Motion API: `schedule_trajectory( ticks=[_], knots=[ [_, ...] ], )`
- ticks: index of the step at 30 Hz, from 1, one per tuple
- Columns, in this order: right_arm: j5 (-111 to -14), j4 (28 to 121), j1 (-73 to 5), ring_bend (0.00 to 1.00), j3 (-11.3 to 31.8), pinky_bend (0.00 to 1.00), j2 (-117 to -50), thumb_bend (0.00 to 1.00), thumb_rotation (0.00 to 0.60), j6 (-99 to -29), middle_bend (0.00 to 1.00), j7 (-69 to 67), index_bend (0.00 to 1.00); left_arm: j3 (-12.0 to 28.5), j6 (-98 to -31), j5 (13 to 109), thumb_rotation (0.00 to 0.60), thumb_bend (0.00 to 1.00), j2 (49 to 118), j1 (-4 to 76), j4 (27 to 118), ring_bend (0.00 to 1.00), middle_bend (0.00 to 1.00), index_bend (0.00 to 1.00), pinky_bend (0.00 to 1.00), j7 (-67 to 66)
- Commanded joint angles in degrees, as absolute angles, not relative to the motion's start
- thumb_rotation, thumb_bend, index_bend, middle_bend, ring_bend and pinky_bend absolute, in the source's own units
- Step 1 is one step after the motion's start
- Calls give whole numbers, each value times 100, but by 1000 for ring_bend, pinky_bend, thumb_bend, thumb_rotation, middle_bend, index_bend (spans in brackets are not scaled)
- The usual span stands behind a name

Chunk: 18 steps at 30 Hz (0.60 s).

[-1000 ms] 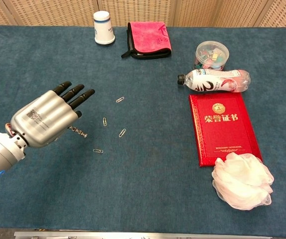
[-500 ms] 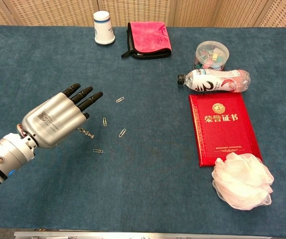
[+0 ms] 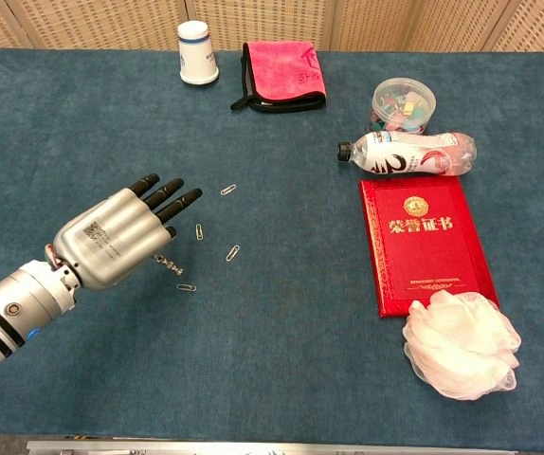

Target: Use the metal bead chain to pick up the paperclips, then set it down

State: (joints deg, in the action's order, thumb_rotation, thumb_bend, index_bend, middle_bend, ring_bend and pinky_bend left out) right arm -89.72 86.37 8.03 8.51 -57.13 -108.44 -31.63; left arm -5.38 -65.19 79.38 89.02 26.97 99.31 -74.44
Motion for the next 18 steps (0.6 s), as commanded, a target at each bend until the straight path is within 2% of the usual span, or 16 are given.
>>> schedule_trajectory(
  ticks=[1, 18],
  knots=[
    [-9020, 8598, 824, 321, 834, 450, -5712, 350, 600, -10897, 362, -3198, 366, -546, -6493, 7883, 600, 411, 8937, 2698, 9861, 0, 11, 576, 129, -7420],
    [-8964, 8544, 848, 321, 872, 451, -5715, 350, 600, -10898, 362, -3327, 366, -661, -6428, 7690, 600, 412, 9160, 2671, 9511, 0, 11, 576, 128, -7282]
  ],
)
